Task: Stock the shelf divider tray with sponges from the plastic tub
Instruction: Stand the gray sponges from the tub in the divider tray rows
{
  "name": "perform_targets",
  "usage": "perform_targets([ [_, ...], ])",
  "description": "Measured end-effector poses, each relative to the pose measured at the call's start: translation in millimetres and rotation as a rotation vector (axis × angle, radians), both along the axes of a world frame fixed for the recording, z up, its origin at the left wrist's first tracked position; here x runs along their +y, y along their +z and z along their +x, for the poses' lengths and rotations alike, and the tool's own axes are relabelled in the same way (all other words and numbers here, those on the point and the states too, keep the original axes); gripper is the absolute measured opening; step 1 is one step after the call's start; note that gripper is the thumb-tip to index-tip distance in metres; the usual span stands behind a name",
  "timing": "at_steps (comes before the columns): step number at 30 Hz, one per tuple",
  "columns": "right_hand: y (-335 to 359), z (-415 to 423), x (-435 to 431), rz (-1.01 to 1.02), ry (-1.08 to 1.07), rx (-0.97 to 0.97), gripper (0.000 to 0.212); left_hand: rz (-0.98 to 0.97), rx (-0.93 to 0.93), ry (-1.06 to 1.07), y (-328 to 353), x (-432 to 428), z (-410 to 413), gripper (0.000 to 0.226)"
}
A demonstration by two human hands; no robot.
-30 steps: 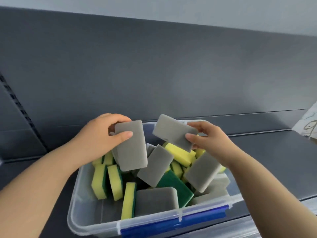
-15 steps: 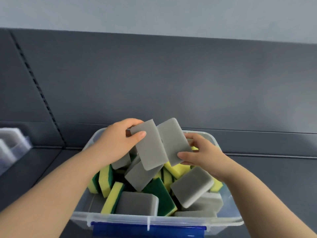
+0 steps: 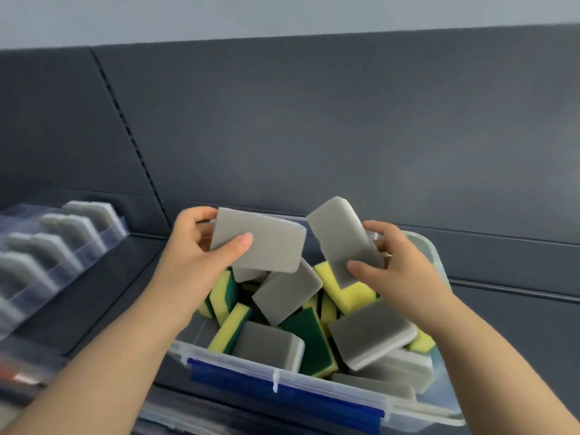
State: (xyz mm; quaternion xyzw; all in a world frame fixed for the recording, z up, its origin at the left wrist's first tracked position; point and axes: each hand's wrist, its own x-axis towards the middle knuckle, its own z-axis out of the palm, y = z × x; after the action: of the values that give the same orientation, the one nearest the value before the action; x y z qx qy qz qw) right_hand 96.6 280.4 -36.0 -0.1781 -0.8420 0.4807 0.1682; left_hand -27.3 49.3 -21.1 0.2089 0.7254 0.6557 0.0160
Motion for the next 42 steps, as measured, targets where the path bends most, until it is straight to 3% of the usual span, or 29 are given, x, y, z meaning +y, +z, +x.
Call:
perform_targets([
  [3,6,-6,-22,-0.013,0.064,0.04,0.052,0.076,-0.083,0.1,-7,-14,5,0.059],
  [7,22,-21,-61,-0.157,0.111,0.19,0.046,-0.133,-0.087,-0.038,-12,-42,12,0.055],
  [11,36,-34,-115,-0.125,0.235,0.221,0.047,-0.32,0.014,-0.043,-8,-88,8,0.062],
  [17,37,-60,-225,-0.207,0.234,0.235,0.045,-0.431,0.281,0.021,7,-195,-5,0.103],
  [24,15,-89,-334,-0.341,0.234,0.23,0.047,-0.375,0.395,0.216,-2,-333,-27,0.063],
  [30,-4,-122,-406,-0.575,0.292,0.171,0.031,-0.34,0.302,0.28,-10,-404,-48,0.051],
  [33,-11,-144,-434,-0.664,0.379,0.145,0.032,-0.306,0.236,0.277,-13,-426,-64,0.049],
  [42,-5,-242,-473,-0.582,0.68,0.067,0.051,-0.177,0.131,0.223,-5,-467,-147,0.042],
])
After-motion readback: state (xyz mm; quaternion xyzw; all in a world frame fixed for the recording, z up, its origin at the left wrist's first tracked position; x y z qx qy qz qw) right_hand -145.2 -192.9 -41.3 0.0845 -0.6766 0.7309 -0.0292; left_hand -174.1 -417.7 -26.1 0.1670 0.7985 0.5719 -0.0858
